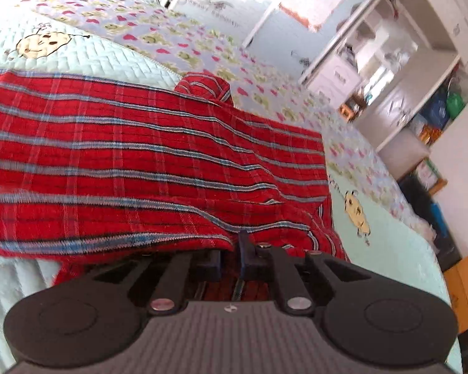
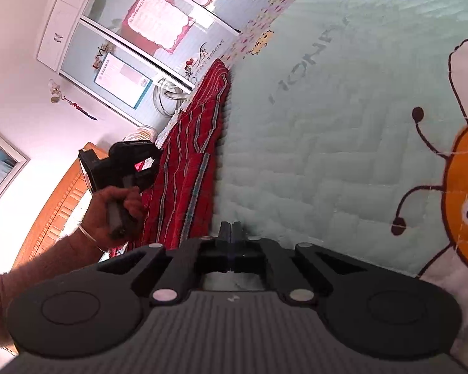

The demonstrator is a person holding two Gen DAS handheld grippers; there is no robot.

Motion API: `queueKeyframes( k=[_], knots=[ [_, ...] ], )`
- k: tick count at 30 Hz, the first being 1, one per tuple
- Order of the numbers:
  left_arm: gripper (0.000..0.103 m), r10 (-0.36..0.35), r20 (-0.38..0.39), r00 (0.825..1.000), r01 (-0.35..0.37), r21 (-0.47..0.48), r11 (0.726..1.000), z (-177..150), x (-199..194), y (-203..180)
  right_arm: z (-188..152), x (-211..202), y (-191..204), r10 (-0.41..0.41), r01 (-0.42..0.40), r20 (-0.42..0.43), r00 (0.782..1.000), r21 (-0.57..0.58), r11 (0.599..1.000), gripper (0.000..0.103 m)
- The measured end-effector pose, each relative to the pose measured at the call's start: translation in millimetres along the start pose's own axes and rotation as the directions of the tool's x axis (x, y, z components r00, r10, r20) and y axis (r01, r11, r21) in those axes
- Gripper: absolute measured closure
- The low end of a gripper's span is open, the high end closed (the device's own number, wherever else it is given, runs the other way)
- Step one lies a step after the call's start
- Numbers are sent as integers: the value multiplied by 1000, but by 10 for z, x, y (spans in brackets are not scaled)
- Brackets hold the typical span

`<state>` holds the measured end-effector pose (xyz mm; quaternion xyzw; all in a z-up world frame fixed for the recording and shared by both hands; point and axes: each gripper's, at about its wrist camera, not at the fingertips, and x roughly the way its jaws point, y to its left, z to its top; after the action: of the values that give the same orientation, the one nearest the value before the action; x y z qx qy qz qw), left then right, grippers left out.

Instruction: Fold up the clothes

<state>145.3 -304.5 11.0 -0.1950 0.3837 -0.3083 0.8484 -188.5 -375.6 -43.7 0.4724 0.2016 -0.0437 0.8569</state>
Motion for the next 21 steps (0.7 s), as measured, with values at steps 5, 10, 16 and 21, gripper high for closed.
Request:
queueKeyframes(
  k=[5, 10, 16, 21],
  knots=[
    [65, -113, 106, 988, 115, -15, 993, -194, 36, 160, 283, 59, 75, -18, 27, -98, 995, 93, 995, 93],
    [64, -134, 143, 981, 138, -22, 990, -229, -23, 220, 986, 443, 502, -24, 20, -114, 993, -40, 999, 91],
    [52, -78, 203, 976, 70, 46, 996, -308, -119, 105, 1949, 1513, 949, -20, 2, -68, 997, -248, 969, 90],
    [44, -75, 234, 969, 70, 28, 997, -312, -142, 151, 2543, 2442, 1049, -101, 88, -25, 995, -321, 943, 88]
  ],
)
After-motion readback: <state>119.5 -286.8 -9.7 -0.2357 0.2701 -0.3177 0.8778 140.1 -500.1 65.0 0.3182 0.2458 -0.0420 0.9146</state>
